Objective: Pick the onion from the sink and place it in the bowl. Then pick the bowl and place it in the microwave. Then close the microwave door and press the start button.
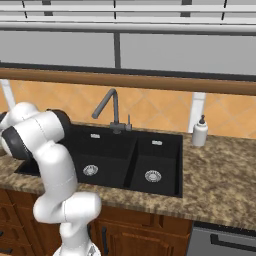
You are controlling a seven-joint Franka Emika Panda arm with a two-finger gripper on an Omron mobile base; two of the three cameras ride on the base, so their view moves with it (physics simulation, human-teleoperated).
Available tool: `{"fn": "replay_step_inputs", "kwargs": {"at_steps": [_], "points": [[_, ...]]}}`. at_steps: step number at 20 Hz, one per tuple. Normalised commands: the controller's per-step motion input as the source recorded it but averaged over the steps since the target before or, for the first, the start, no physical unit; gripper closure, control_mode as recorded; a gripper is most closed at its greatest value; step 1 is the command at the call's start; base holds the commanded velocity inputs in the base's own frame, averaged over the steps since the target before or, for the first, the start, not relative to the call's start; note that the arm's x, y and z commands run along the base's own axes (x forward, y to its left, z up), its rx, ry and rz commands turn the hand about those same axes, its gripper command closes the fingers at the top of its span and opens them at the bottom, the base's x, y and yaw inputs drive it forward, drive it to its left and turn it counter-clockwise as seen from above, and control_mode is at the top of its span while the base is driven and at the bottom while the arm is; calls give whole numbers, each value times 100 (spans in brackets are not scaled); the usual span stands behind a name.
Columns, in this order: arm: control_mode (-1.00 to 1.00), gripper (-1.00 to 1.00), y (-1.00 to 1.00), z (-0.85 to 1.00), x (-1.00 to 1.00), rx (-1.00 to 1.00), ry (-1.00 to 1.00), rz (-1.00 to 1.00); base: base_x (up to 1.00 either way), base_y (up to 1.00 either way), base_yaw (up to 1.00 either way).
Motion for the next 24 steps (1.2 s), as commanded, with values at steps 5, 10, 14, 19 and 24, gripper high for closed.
{"fn": "replay_step_inputs", "kwargs": {"at_steps": [5, 10, 14, 19, 24], "points": [[-100, -100, 49, 1, 56, 9, 1, 0, 0, 0, 0], [-100, -100, 60, -6, 53, 3, 4, 0, 0, 0, 0], [-100, -100, 52, -17, 27, 0, 2, 0, 0, 0, 0], [-100, 100, 16, -14, -9, 1, 0, 0, 0, 0, 0], [-100, 100, 2, 0, -3, -2, 3, 0, 0, 0, 0]]}}
